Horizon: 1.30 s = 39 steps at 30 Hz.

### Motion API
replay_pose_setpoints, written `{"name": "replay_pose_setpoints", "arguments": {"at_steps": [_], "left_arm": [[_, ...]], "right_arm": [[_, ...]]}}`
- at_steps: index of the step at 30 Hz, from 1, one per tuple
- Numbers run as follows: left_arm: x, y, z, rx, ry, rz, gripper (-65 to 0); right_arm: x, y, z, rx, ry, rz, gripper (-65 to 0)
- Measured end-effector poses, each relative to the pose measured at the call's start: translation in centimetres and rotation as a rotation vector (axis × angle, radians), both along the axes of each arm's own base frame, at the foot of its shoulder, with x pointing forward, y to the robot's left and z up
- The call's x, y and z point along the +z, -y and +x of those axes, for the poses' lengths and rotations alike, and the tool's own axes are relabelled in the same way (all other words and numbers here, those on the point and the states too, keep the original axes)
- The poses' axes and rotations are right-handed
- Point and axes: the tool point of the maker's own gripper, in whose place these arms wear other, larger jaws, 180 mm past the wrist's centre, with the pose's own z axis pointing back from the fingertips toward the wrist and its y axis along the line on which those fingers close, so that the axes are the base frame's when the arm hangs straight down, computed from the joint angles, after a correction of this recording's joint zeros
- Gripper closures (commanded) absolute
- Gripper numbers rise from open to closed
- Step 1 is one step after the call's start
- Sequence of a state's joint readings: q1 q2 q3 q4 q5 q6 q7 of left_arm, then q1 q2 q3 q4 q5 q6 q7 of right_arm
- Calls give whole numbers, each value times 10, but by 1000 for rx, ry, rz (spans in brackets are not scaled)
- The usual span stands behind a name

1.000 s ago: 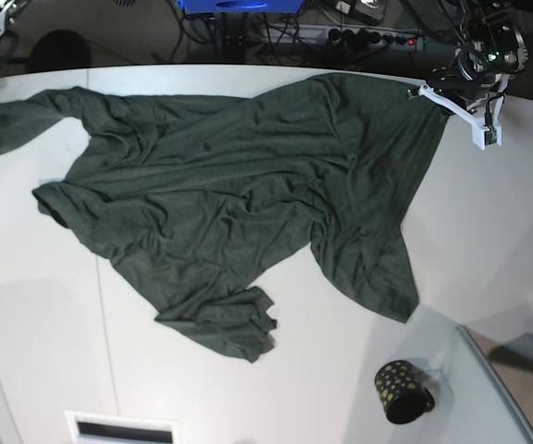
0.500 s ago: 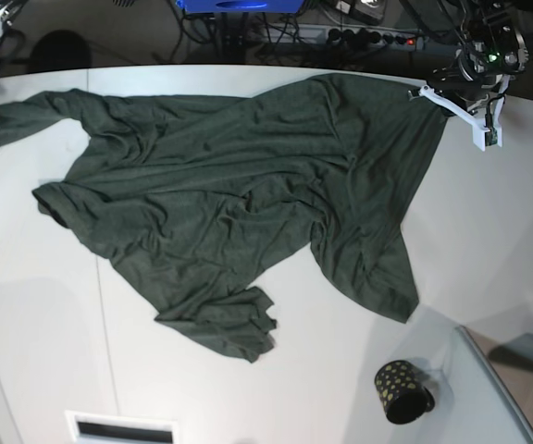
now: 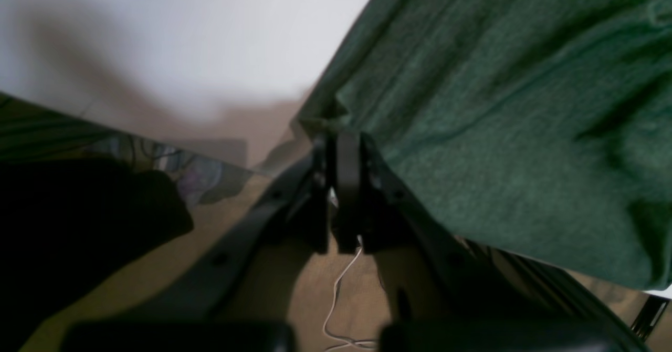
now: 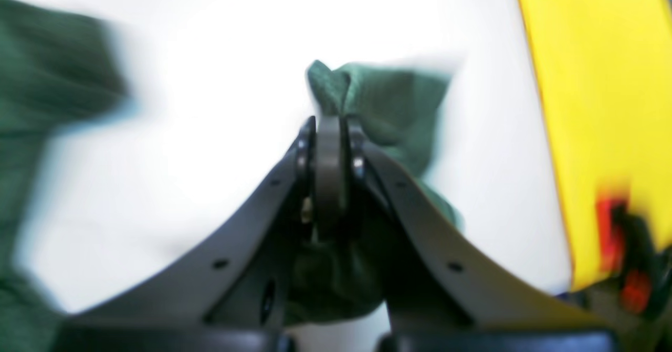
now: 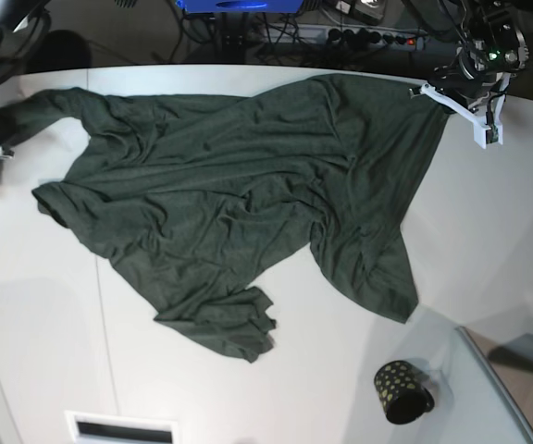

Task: Layout the t-shirt on the table in an organized manner, then fold the t-shirt properly
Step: 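Reach the right gripper into the shirt middle and drag fabric outward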

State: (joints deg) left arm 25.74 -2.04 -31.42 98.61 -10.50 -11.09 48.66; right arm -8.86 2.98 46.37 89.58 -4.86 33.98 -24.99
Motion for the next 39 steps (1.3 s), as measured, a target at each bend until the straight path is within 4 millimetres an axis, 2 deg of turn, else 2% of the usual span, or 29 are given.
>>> {"name": "replay_pose_setpoints", "arguments": {"at_steps": [1, 3, 6, 9, 10, 13, 16, 19, 22, 23, 25, 26, 28, 30, 31, 33, 34, 36, 38, 39], "left_arm": [[0, 0, 0, 0, 1, -1, 0], [0, 0, 0, 0, 0, -1, 0], [0, 1, 0, 2, 0, -3, 0], [0, 1, 0, 1, 3, -4, 0], [0, 1, 0, 0, 1, -2, 0], [-1, 3, 0, -3, 0, -6, 0], [-1, 4, 0, -1, 2, -10, 0], [0, 2, 0, 0, 1, -5, 0], [0, 2, 1, 1, 2, -6, 0], [0, 2, 1, 0, 2, -5, 0], [0, 3, 1, -2, 2, -5, 0], [0, 3, 1, -2, 2, -6, 0], [0, 3, 2, -3, 4, -6, 0], [-1, 4, 1, -2, 3, -8, 0], [-1, 4, 1, 0, 2, -8, 0], [-1, 2, 0, 2, 2, -6, 0], [0, 1, 0, 1, 2, -3, 0], [0, 1, 0, 2, 0, -1, 0], [0, 1, 0, 0, 0, -2, 0], [0, 2, 0, 1, 2, -3, 0]], "right_arm": [[9, -7, -1, 22, -5, -21, 0], [15, -30, -5, 126, -58, -51, 0], [31, -87, 3, 281, -45, -66, 0], [65, -148, 23, 447, 82, -61, 0], [68, -166, 25, 499, 96, -52, 0], [52, -215, 21, 633, 44, -7, 0], [55, -268, 23, 777, 70, 38, 0], [76, -320, 38, 921, 154, 60, 0], [96, -366, 63, 1052, 235, 67, -2], [98, -377, 75, 1081, 242, 67, -5], [83, -388, 96, 1116, 163, 43, -53], [75, -388, 103, 1111, 114, 33, -93], [63, -380, 112, 1094, 23, -9, -216], [64, -365, 115, 1045, -6, -15, -344], [69, -350, 115, 990, 9, -6, -396], [81, -305, 111, 844, 62, 4, -450], [80, -275, 106, 759, 53, -10, -453], [63, -211, 80, 569, -17, -22, -453], [43, -149, 48, 300, -64, 29, -459], [30, -130, 31, 210, -90, 75, -461]]}}
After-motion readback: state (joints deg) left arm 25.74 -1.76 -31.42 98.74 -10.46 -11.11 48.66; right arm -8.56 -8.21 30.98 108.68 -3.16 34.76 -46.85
